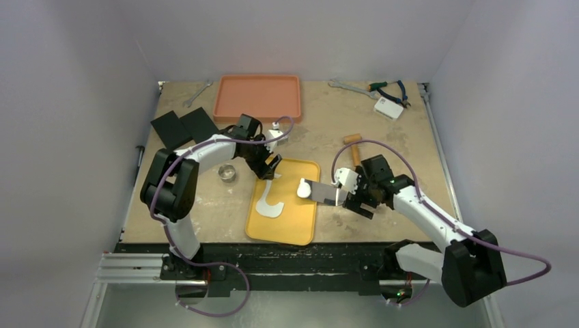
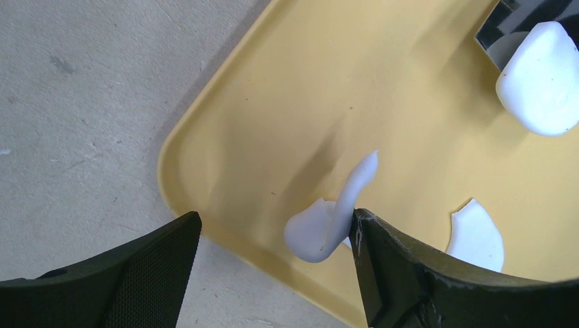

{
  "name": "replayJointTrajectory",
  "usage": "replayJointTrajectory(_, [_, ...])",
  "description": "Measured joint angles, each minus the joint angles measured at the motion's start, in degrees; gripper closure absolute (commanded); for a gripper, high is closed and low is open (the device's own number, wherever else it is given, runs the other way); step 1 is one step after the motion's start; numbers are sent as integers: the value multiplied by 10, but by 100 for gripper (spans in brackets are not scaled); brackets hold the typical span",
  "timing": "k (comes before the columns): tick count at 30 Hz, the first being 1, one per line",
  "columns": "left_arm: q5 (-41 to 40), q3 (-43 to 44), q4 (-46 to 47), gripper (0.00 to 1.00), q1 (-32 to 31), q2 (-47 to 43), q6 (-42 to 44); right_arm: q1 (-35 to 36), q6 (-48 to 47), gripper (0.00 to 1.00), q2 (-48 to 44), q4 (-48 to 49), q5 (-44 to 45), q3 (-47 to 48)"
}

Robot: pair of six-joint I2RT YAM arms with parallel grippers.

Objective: Roll out the dumpling wrappers from the dough
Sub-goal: Scoop the dumpling wrapper from the work surface.

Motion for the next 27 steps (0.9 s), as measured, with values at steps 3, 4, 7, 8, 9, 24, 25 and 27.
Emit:
replayJointTrajectory(3, [5,-3,-3,21,2,-2,2,0,-15,28,22,12,2,0])
replayJointTrajectory(4, [6,-3,-4,21,2,-3,2,0,-21,37,27,15,2,-1])
replayJointTrajectory(7, [9,-4,-5,21,3,-5,2,-1,-36,46,34,24,13,-16])
replayJointTrajectory(8, [10,-4,-6,21,4,-5,2,-1,-39,46,33,24,16,-21])
replayJointTrajectory(9, [12,-5,-6,21,4,-5,2,-2,-43,47,33,24,20,-26])
replayJointTrajectory(24, [17,-6,-6,21,7,-6,2,-2,-118,84,51,19,54,-43])
replayJointTrajectory(25, [17,-5,-6,21,7,-6,2,-2,-122,88,51,19,55,-43])
replayJointTrajectory(27, [17,-6,-6,21,7,-6,3,-2,-126,96,50,17,57,-43])
